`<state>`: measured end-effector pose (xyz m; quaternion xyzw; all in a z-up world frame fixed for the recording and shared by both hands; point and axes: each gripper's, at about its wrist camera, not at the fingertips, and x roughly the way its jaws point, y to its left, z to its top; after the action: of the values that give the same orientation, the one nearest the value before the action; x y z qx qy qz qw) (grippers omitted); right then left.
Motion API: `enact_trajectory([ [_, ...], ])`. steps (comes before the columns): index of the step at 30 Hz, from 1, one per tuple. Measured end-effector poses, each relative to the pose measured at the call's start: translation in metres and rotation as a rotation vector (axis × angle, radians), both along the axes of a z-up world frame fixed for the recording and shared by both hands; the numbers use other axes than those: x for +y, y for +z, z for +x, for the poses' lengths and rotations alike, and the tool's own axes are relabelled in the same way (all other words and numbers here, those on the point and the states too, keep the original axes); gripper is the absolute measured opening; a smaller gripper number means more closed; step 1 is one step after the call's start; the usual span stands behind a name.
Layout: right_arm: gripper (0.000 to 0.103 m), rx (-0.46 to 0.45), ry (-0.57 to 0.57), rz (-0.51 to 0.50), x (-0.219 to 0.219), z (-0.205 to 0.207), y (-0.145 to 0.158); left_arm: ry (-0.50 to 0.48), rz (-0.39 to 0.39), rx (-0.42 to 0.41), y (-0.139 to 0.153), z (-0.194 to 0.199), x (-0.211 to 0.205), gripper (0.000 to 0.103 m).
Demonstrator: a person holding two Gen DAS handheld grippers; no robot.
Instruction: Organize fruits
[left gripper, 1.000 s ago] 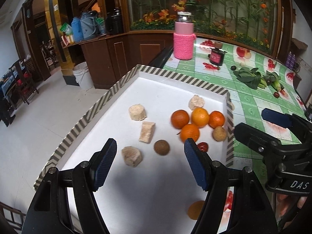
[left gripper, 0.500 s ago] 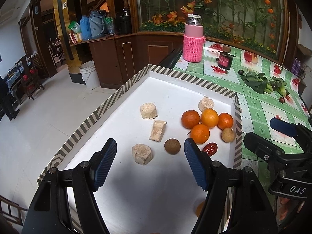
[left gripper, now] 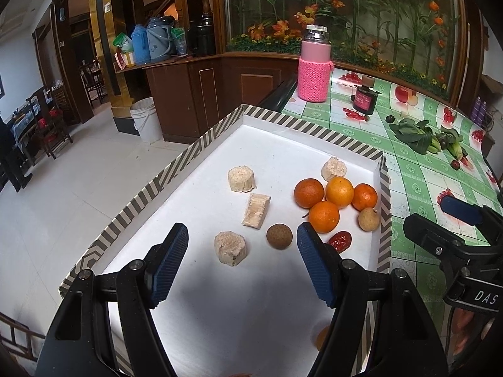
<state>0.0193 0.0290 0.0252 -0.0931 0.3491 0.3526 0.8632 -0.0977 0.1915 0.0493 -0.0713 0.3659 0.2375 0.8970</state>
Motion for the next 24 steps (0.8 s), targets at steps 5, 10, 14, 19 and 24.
enact_trajectory([
  [5,0.094,-0.009,0.006,-0.011,0.0018,-0.0024,-0.0003,0.005,-0.007,-0.001,0.0012,-0.0009,0.0004,0.072],
  [10,0.094,-0.01,0.004,-0.014,0.0017,-0.0033,-0.0006,0.003,0.0,-0.001,0.0011,-0.0012,-0.0021,0.072],
  [14,0.094,-0.009,0.003,-0.021,0.0025,-0.0023,-0.0009,0.003,0.0,0.0,0.0011,-0.0013,-0.0022,0.072],
  [19,0.094,-0.006,0.009,-0.034,0.006,-0.001,-0.0026,0.003,-0.001,0.0,0.0009,-0.0014,-0.0019,0.072],
  [24,0.094,-0.006,0.017,-0.041,0.0091,-0.0019,-0.0032,0.006,-0.005,0.003,-0.0006,-0.0013,-0.004,0.072],
])
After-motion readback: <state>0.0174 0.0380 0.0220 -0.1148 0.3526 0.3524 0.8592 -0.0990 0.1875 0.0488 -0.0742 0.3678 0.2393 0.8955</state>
